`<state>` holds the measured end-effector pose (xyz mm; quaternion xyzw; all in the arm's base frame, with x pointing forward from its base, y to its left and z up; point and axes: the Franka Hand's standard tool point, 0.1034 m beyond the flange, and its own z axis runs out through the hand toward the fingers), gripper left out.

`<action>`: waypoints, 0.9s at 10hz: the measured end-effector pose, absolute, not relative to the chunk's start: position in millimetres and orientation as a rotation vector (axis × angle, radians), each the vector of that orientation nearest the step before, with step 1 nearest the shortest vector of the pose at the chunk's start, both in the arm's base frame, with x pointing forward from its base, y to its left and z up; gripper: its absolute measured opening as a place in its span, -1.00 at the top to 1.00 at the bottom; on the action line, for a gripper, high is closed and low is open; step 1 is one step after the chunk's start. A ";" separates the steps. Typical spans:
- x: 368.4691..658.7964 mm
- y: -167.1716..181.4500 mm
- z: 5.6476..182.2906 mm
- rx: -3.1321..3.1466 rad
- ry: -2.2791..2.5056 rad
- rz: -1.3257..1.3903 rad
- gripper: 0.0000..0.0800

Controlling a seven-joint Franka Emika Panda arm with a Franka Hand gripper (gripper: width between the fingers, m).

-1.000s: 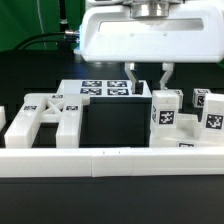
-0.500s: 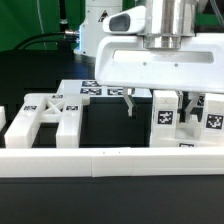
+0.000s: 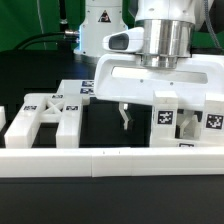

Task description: Assemble chair

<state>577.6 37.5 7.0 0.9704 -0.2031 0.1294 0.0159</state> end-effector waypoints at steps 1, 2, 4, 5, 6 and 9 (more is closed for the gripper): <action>578.0 35.9 7.5 3.018 -0.625 0.403 -0.31; 577.8 35.3 7.0 3.017 -0.625 0.402 -0.31; 577.7 35.0 7.0 3.017 -0.624 0.402 0.51; 578.1 35.0 8.4 3.019 -0.613 0.404 0.51; 578.9 35.3 11.4 3.023 -0.600 0.406 0.87; 580.8 33.4 33.8 3.055 -0.504 0.379 0.92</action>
Offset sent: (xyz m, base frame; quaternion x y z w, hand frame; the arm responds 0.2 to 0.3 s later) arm -0.0014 -0.0024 -0.0003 -0.0005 0.0003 -0.0053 1.0000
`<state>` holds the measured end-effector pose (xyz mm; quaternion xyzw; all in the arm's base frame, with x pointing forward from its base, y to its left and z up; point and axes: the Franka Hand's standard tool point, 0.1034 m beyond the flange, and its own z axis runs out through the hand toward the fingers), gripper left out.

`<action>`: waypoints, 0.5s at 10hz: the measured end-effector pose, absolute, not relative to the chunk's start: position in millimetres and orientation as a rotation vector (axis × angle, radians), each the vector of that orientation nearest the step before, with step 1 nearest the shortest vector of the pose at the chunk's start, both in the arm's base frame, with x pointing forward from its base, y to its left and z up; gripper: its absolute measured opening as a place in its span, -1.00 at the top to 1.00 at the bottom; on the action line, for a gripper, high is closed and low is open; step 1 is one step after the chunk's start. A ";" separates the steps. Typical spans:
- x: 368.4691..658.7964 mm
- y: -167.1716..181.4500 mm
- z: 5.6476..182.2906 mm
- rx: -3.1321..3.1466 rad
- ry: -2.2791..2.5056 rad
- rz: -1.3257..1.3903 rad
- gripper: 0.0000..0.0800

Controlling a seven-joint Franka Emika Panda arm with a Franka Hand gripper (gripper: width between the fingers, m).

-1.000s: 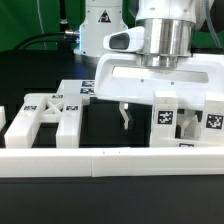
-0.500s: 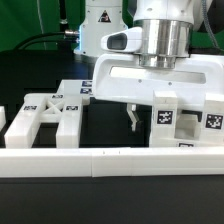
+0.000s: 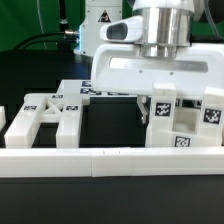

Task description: Assemble chair

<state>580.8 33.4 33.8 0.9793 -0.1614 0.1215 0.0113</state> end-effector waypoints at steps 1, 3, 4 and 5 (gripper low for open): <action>581.1 30.3 46.3 3.072 -0.463 0.345 0.92; 585.0 13.3 75.1 3.110 -0.324 0.286 0.92; 589.4 6.3 81.7 3.130 -0.306 0.236 0.92; 591.3 6.5 79.7 3.122 -0.324 0.259 0.92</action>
Offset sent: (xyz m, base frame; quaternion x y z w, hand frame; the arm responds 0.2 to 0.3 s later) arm 0.0251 -0.0267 0.0440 0.0452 -0.1165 -0.1204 0.9848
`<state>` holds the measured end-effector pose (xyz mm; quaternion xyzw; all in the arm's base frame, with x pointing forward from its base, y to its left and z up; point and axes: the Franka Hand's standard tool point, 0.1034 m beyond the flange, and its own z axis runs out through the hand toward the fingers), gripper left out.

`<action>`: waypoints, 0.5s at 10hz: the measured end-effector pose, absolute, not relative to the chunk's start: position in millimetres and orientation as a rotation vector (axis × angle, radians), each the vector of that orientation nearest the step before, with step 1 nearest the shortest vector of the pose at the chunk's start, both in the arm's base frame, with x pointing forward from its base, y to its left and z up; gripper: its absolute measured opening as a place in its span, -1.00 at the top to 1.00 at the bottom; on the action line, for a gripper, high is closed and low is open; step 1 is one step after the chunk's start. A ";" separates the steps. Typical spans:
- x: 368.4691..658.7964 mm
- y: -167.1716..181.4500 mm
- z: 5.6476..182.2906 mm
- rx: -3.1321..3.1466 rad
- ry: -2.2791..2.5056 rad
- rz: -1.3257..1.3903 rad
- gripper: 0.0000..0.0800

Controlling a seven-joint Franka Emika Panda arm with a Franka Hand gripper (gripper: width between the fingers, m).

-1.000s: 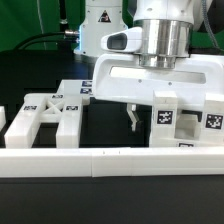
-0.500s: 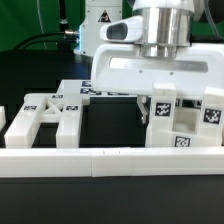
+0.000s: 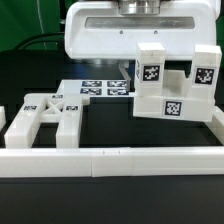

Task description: Assemble chair

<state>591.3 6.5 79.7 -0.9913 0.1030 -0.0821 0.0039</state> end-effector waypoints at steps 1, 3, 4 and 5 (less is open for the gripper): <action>584.6 9.4 75.3 -3.103 0.320 -0.180 0.92; 576.6 10.5 74.9 -3.077 0.313 0.093 0.92; 576.1 10.2 73.7 -3.060 0.307 0.197 0.92; 575.0 8.8 72.1 -3.042 0.099 0.334 0.92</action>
Offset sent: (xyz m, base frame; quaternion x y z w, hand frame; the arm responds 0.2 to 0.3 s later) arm 0.0000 0.0000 0.0000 0.0000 -0.1938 0.0000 0.9810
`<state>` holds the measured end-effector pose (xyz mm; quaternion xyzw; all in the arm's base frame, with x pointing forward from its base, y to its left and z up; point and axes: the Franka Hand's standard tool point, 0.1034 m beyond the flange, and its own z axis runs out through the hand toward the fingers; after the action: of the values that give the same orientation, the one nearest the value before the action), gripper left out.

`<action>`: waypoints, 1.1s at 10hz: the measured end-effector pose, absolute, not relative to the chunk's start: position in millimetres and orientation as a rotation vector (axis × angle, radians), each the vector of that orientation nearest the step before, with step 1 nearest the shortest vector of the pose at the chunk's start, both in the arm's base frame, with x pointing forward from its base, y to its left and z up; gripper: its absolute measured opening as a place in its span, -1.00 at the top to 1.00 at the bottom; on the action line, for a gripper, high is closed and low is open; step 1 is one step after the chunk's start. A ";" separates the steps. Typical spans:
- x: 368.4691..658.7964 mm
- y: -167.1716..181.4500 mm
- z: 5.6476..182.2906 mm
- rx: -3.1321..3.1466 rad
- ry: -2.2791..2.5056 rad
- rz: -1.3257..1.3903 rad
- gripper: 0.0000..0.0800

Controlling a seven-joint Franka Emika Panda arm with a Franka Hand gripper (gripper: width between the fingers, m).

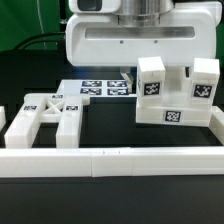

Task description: Assemble chair

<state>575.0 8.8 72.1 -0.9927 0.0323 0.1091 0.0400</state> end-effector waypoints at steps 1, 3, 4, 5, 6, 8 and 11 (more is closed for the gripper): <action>576.7 10.4 70.7 -3.011 0.054 0.432 0.92; 573.0 7.7 68.5 -2.972 0.056 0.639 0.92; 569.3 5.3 67.4 -2.953 0.055 0.746 0.92; 566.0 2.4 66.1 -2.931 0.058 0.855 0.92; 563.4 0.5 64.6 -2.906 0.057 0.938 0.92; 558.8 -4.7 62.2 -2.844 0.040 1.124 0.92; 550.9 -8.2 52.3 -2.712 0.046 1.385 0.92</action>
Offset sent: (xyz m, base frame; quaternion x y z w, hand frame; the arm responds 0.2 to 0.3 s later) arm 0.0000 0.0000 0.0000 0.0000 -0.1938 0.0000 0.9810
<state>550.9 -8.2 52.3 -0.8895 0.0150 0.4541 0.0482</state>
